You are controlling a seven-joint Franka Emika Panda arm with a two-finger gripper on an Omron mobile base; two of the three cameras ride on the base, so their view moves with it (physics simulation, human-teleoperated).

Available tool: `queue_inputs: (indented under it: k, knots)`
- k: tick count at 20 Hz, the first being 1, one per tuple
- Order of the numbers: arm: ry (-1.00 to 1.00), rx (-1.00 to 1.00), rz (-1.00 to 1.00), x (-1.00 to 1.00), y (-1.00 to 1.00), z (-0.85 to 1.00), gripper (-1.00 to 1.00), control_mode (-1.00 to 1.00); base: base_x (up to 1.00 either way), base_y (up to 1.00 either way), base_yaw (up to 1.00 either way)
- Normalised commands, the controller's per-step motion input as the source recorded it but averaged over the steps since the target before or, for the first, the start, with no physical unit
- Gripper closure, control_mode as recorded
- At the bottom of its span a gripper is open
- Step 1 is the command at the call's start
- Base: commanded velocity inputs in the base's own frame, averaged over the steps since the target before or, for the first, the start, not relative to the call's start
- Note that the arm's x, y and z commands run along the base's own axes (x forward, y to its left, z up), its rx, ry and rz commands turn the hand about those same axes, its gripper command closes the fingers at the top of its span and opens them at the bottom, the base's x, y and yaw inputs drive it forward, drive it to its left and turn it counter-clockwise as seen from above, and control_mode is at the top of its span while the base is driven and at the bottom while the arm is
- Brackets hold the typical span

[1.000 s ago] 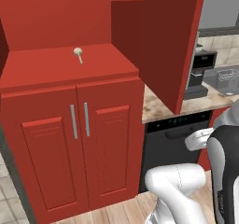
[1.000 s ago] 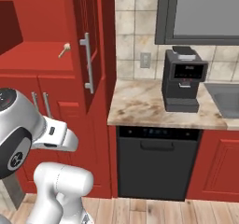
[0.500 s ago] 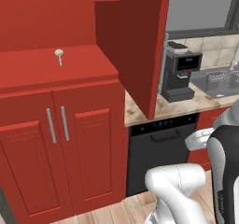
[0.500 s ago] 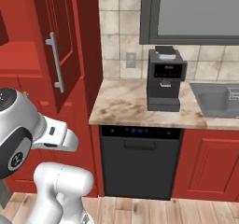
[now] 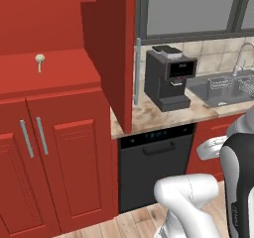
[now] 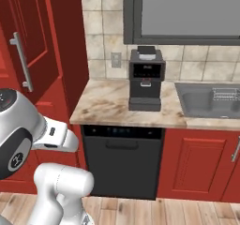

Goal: Pick up the bar soap and dish brush from the sink, and place them back in the cabinet, and close the cabinet doors.

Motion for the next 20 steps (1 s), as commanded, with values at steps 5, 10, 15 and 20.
queue_inputs:
  k: [5, 10, 15, 20]
  knots:
    - [0.00, 0.00, 0.00, 0.00, 0.00, 0.00, -1.00, 1.00, 0.02, -0.46, 0.00]
    - [0.00, 0.00, 0.00, 0.00, 0.00, 0.00, -1.00, 1.00, 0.04, -0.51, 0.00]
    - [0.00, 0.00, 0.00, 0.00, 0.00, 0.00, -1.00, 1.00, 0.04, -0.54, 0.00]
    - [0.00, 0.00, 0.00, 0.00, 0.00, 0.00, -1.00, 1.00, 0.14, -0.55, 0.00]
